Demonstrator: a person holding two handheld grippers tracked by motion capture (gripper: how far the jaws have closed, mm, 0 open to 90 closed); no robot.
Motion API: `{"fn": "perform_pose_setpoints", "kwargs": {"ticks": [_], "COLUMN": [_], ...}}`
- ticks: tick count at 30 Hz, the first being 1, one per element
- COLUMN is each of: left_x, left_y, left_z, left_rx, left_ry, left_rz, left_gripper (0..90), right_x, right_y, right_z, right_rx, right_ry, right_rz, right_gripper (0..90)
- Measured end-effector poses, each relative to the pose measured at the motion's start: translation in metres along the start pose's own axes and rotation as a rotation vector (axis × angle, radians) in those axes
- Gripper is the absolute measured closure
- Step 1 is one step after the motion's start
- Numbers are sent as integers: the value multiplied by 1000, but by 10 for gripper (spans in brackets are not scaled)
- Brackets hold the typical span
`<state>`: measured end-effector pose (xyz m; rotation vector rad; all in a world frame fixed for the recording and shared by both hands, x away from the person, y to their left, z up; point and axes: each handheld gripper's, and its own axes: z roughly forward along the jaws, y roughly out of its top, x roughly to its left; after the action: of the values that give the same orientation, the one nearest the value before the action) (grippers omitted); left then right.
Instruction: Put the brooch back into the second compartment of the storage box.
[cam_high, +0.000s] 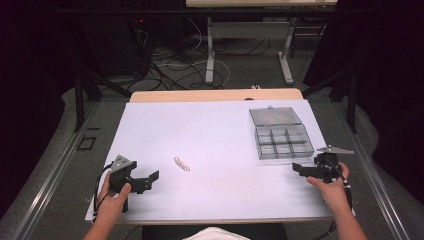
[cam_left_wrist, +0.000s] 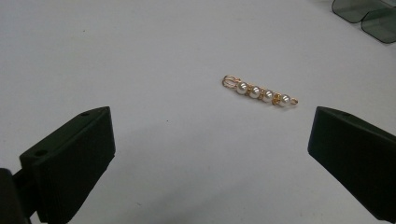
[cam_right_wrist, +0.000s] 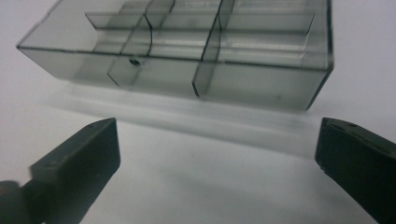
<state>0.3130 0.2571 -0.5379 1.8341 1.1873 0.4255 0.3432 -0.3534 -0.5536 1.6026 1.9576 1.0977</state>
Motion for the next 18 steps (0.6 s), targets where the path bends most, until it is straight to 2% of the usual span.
{"fn": "perform_pose_setpoints", "kwargs": {"ticks": [4, 9, 14, 18], "left_x": [0, 0, 1, 1], "left_y": [0, 0, 0, 0], "left_z": [-1, -2, -4, -4], "left_rx": [-2, -8, -13, -11], "left_ry": [-4, -7, -7, -7], "left_rz": [2, 1, -1, 1], "left_gripper": [8, 8, 8, 8], "right_x": [20, 45, 60, 70], "right_y": [5, 9, 11, 13], "right_z": [-11, -20, -22, -21], "right_rx": [-59, -89, -91, -93], "right_ry": [-43, -54, -16, -8], "right_rz": [-51, -119, -145, -169], "right_gripper": [0, 0, 0, 0]}}
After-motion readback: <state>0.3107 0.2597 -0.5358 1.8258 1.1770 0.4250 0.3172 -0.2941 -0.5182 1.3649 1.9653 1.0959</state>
